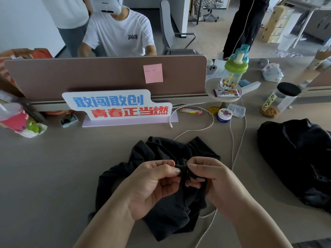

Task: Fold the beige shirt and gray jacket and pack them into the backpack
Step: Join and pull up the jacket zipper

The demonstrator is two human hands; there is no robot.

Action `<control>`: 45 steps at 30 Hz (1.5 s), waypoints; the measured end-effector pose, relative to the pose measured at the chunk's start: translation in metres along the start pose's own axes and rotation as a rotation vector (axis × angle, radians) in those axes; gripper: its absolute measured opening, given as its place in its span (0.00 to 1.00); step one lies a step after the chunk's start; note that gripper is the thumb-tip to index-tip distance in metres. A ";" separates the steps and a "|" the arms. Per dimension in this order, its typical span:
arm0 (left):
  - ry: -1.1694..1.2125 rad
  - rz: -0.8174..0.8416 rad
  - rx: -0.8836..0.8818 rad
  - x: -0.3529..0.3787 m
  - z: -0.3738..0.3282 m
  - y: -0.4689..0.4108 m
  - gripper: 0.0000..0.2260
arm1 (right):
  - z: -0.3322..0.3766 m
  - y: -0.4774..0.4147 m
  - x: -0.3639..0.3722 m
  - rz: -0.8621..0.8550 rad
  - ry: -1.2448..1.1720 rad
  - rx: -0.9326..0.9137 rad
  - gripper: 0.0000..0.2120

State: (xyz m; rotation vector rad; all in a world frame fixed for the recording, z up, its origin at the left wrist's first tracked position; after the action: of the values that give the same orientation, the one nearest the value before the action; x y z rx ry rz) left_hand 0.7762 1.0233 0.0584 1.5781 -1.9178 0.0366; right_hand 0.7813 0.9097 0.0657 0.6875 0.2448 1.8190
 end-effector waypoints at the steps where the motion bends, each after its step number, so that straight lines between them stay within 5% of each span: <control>1: 0.004 -0.002 -0.005 0.000 0.001 0.000 0.08 | 0.000 0.000 -0.001 -0.003 0.002 -0.004 0.12; 32: 0.048 -0.029 0.012 -0.007 -0.003 -0.014 0.06 | 0.007 -0.007 0.002 -0.003 0.037 -0.031 0.10; 45: -0.111 0.014 0.059 -0.003 -0.006 -0.011 0.11 | 0.008 -0.004 -0.007 -0.114 0.031 -0.072 0.07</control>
State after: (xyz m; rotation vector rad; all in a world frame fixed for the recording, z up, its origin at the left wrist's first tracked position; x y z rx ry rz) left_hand 0.7889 1.0252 0.0581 1.6362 -2.0299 0.0118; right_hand 0.7908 0.9035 0.0683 0.5840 0.2334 1.7219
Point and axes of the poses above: each hand's wrist, its own y-axis away from the middle knuckle, its own x-axis out of the palm, z = x × y, the point moved 7 cm from there along -y, towards the middle knuckle, and after that the axes turned 12 degrees about x, right-handed, at the moved point
